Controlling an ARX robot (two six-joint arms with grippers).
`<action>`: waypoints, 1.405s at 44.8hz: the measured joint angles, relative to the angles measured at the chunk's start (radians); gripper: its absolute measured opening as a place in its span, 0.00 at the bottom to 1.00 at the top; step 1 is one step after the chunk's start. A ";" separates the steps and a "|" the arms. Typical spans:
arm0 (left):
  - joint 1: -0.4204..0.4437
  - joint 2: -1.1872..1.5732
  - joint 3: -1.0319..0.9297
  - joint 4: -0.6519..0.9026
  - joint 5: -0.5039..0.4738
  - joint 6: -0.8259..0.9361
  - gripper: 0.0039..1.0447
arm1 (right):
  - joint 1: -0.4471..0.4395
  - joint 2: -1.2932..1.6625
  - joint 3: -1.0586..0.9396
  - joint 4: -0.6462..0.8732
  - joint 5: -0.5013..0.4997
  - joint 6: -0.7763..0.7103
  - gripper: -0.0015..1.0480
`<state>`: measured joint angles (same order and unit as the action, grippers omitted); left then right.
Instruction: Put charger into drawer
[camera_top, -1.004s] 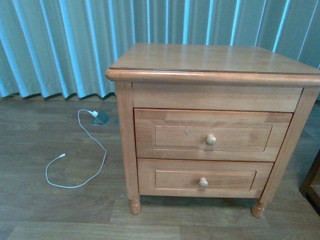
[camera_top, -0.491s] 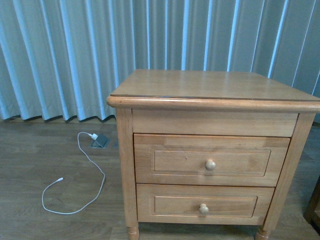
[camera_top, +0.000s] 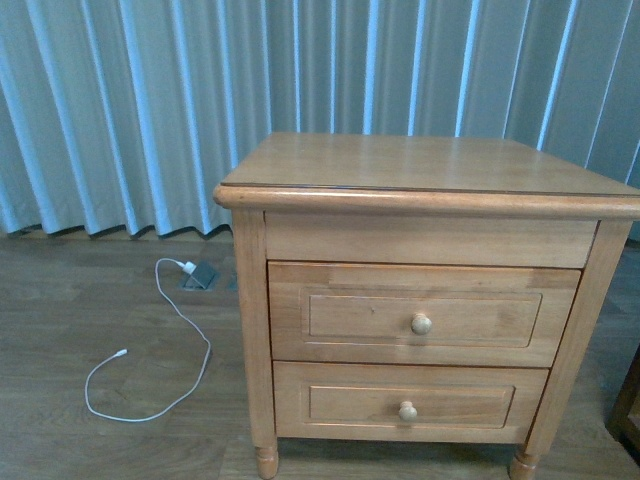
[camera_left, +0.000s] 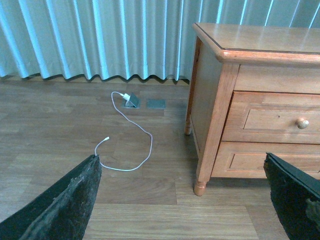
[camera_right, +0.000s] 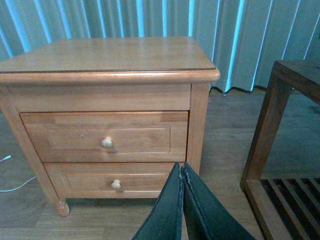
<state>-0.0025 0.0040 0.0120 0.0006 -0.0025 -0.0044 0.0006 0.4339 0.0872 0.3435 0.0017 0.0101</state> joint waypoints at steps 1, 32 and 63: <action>0.000 0.000 0.000 0.000 0.000 0.000 0.94 | 0.000 -0.007 -0.003 -0.004 0.000 -0.004 0.01; 0.000 0.000 0.000 0.000 0.000 0.000 0.94 | 0.000 -0.226 -0.082 -0.131 0.000 -0.006 0.02; 0.000 0.000 0.000 0.000 0.000 0.000 0.94 | 0.000 -0.430 -0.082 -0.342 -0.003 -0.007 0.02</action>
<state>-0.0025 0.0040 0.0120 0.0006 -0.0025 -0.0044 0.0006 0.0044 0.0055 0.0017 -0.0010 0.0032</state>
